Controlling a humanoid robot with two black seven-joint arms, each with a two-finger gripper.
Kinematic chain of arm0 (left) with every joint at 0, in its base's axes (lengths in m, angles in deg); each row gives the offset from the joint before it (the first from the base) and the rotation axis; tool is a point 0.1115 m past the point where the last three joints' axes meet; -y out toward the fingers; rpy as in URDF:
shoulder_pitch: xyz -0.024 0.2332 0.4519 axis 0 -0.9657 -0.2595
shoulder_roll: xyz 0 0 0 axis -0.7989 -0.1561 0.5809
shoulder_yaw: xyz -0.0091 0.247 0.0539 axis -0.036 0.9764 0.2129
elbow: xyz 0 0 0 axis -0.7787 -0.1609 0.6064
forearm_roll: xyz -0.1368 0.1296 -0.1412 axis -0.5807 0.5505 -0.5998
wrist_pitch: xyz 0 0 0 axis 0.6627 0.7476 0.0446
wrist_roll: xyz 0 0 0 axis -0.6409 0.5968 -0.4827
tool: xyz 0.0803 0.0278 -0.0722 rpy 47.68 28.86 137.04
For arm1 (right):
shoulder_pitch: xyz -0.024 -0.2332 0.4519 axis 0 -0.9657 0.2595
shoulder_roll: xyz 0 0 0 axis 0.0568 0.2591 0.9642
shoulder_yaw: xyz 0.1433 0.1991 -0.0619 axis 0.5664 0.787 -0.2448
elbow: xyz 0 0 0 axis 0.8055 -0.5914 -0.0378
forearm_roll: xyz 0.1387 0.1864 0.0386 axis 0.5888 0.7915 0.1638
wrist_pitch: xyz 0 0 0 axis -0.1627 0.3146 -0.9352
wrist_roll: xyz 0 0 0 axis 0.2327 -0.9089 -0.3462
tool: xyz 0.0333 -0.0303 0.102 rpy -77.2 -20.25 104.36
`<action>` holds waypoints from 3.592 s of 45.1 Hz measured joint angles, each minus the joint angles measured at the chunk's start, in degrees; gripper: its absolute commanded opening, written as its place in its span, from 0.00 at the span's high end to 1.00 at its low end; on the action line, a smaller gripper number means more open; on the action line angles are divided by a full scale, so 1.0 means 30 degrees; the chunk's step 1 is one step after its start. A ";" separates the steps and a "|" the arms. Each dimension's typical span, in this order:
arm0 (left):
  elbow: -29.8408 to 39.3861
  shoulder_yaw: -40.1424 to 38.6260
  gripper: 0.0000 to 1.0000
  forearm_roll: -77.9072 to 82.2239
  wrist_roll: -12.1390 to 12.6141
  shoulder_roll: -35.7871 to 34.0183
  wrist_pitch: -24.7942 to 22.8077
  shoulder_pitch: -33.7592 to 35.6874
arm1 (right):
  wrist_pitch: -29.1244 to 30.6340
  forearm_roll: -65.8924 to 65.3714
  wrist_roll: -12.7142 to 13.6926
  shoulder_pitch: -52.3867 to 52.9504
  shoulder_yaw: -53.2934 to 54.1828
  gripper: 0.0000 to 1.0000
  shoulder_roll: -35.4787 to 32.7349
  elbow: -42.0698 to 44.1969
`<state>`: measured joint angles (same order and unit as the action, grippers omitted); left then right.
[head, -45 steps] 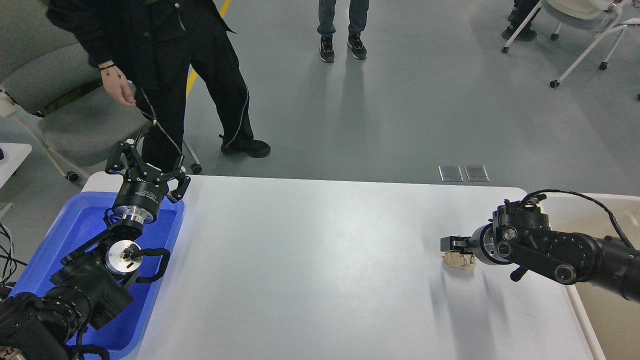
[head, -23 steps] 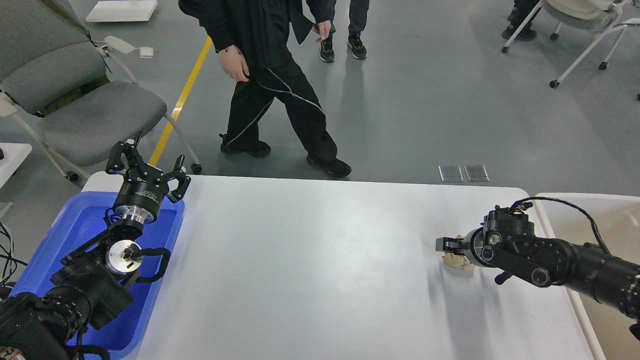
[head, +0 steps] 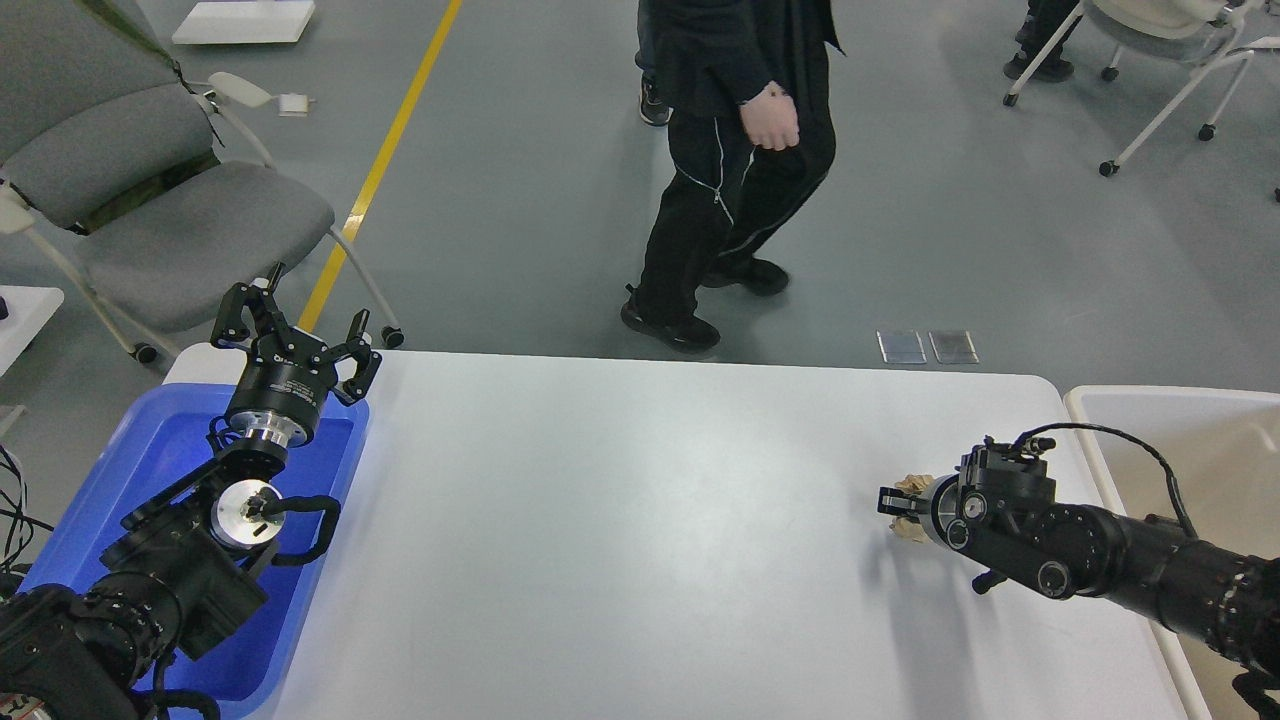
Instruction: Tidy desktop
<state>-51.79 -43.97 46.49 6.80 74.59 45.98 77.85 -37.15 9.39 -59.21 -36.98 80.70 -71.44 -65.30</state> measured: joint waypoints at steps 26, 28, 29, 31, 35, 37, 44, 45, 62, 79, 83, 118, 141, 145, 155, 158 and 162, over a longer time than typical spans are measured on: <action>0.0000 0.0000 0.00 -0.0001 -0.0001 -0.0012 0.0021 0.0001 | -0.1507 0.0068 -0.1635 0.0970 -0.1391 1.00 -0.1299 -0.2029; -0.0001 0.0000 0.00 -0.0001 -0.0001 -0.0012 0.0021 0.0001 | -0.1312 0.0083 -0.1649 0.1260 -0.1508 1.00 -0.1808 -0.2626; -0.0002 0.0000 0.00 0.0000 0.0000 -0.0012 0.0022 0.0002 | -0.1231 0.0088 -0.1656 0.1370 -0.1541 1.00 -0.2016 -0.2855; -0.0004 0.0001 0.00 -0.0001 0.0000 -0.0012 0.0022 0.0003 | -0.0989 0.0095 -0.1668 0.1647 -0.1615 1.00 -0.2566 -0.3402; -0.0010 0.0001 0.00 0.0000 0.0000 -0.0013 0.0023 0.0005 | -0.0280 0.0101 -0.1692 0.2309 -0.1725 1.00 -0.3834 -0.4640; -0.0008 0.0001 0.00 -0.0004 -0.0003 -0.0013 0.0024 0.0005 | 0.0122 0.0103 -0.1707 0.2670 -0.1753 1.00 -0.4447 -0.5202; -0.0009 0.0008 0.00 0.0001 0.0000 -0.0014 0.0025 0.0004 | 0.1889 0.0116 -0.1836 0.4367 -0.1779 1.00 -0.6804 -0.7340; -0.0006 0.0009 0.00 -0.0003 -0.0002 -0.0012 0.0024 0.0004 | 0.2164 0.0116 -0.1897 0.4595 -0.1780 1.00 -0.7112 -0.7635; -0.0011 0.0012 0.00 0.0001 0.0000 -0.0015 0.0026 -0.0001 | 0.8843 0.1322 -0.2450 0.9276 -0.1467 1.00 -1.1755 -1.1311; -0.0010 -0.0003 0.00 0.0001 0.0000 -0.0017 0.0026 -0.0001 | 1.2524 0.1783 -0.2565 1.0982 0.0229 1.00 -1.4506 -1.2865; -0.0008 -0.0003 0.00 0.0000 0.0000 -0.0016 0.0026 -0.0001 | 1.2826 0.1815 -0.2574 1.1090 0.0557 1.00 -1.4943 -1.2995; -0.0012 0.0002 0.00 -0.0001 0.0000 -0.0012 0.0025 0.0001 | 0.9365 0.7425 -0.4213 0.7322 0.1426 1.00 -1.8121 -0.6672; -0.0011 0.0003 0.00 0.0000 0.0000 -0.0015 0.0025 0.0001 | 0.3464 1.5258 -0.7437 -0.0141 0.1523 1.00 -1.5168 0.0563; -0.0008 0.0002 0.00 0.0001 0.0000 -0.0015 0.0025 0.0002 | 0.2414 1.6154 -0.7871 -0.1380 0.1783 1.00 -1.3893 0.2208; -0.0002 -0.0001 0.00 0.0000 0.0000 -0.0015 0.0025 0.0001 | 0.1264 1.7301 -0.8438 -0.3487 0.2884 1.00 -1.0713 0.6746; -0.0002 -0.0002 0.00 0.0000 0.0000 -0.0016 0.0025 0.0001 | 0.1072 1.7482 -0.8637 -0.3922 0.3103 1.00 -0.9618 0.8202; -0.0003 -0.0002 0.00 0.0000 0.0000 -0.0016 0.0025 0.0001 | 0.0901 1.7628 -0.8818 -0.4362 0.3275 1.00 -0.8374 0.9708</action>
<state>-51.80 -43.97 46.49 6.80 74.54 46.05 77.85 -34.45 62.28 -85.67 -50.07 90.52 -96.56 -36.18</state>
